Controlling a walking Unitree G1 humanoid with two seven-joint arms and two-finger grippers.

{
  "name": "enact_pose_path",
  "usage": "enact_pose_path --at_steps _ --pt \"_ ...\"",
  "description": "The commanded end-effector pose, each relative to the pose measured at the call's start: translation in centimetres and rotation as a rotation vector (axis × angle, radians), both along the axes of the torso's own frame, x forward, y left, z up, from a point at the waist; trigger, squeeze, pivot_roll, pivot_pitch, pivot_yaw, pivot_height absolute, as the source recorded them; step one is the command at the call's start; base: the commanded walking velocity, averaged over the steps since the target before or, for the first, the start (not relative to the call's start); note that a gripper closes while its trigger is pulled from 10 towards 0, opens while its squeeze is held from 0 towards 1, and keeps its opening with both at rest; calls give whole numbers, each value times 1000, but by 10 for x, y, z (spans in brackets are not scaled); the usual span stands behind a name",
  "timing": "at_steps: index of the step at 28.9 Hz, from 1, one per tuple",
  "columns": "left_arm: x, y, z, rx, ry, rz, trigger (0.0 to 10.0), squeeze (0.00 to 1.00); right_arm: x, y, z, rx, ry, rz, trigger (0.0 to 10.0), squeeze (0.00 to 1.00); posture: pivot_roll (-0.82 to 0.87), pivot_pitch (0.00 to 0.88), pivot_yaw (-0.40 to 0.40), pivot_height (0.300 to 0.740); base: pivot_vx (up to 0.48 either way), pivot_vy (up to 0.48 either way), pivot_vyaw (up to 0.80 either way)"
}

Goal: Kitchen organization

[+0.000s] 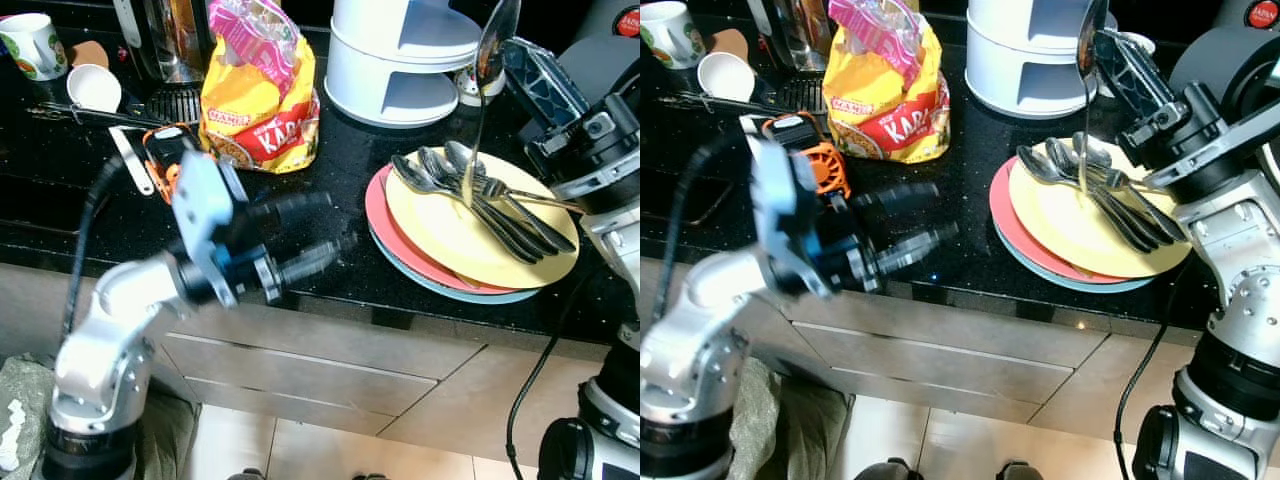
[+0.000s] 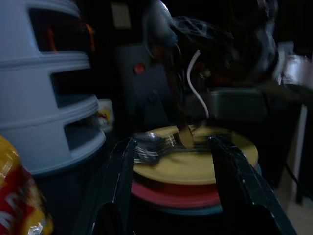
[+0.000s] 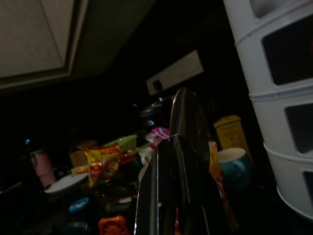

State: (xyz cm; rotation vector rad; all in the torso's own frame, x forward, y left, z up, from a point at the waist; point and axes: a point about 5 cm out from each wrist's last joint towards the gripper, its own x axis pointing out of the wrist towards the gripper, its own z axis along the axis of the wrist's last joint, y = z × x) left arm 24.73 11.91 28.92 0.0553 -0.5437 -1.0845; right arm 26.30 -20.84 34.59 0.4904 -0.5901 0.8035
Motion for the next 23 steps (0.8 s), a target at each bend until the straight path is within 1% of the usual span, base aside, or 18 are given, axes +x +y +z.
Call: enact_pose_path --at_steps 1,2,3,5,6,7,8,10,11,12,13,14,15,16,19,20,21,23 --pt "-1 2 2 -26 9 -8 10000 0 -7 -1 5 1 -50 16 0 0 78 132 -23 740 0 0 0" --pt "-2 3 1 -44 31 -31 10000 0 -9 0 5 0 -60 33 0 0 78 131 -24 740 0 0 0" --pt "-3 3 -2 -43 45 -60 10000 0 -11 1 5 -4 -69 50 0 0 77 133 -25 740 0 0 0" --pt "-4 3 -3 -42 57 -79 10000 0 -13 1 5 -5 -74 60 0 0 78 132 -25 740 0 0 0" --pt "-7 2 -5 -37 68 -116 10000 0 -14 3 5 -10 -82 76 0 0 76 132 -24 740 0 0 0" --pt "-7 2 -5 -37 68 -116 10000 0 -14 3 5 -10 -82 76 0 0 76 132 -24 740 0 0 0" --pt "-8 1 -8 -37 85 -155 10000 0 -15 3 5 -14 -88 88 0 0 78 134 -28 740 0 0 0" --pt "-10 -2 -13 -20 127 -236 10000 0 -16 5 5 -16 -95 106 0 0 76 132 -30 740 0 0 0" --pt "-10 -2 -13 -20 127 -236 10000 0 -16 5 5 -16 -95 106 0 0 76 132 -30 740 0 0 0" --pt "-12 -3 -16 -3 151 -284 10000 0 -17 5 6 -18 -98 114 0 0 77 133 -31 740 0 0 0" --pt "-12 -5 -19 13 160 -308 10000 0 -16 6 6 -17 -100 123 0 0 76 132 -35 740 0 0 0" --pt "-12 -5 -19 13 160 -308 10000 0 -16 6 6 -17 -100 123 0 0 76 132 -35 740 0 0 0" --pt "-2 -12 -24 1 182 -325 10000 0 -16 9 7 -22 -104 140 0 0 68 130 -33 740 0 0 0" --pt "-2 -12 -24 1 182 -325 10000 0 -16 9 7 -22 -104 140 0 0 68 130 -33 740 0 0 0" --pt "11 -20 -24 -32 192 -314 10000 0 -16 11 7 -24 -109 158 0 0 68 130 -34 740 0 0 0" --pt "11 -20 -24 -32 192 -314 10000 0 -16 11 7 -24 -109 158 0 0 68 130 -34 740 0 0 0" --pt "15 -21 -24 -44 192 -305 10000 0 -16 11 7 -24 -111 163 0 0 68 130 -34 740 0 0 0" --pt "19 -23 -22 -61 191 -296 10000 0 -16 12 8 -25 -114 170 0 0 65 129 -32 740 0 0 0"
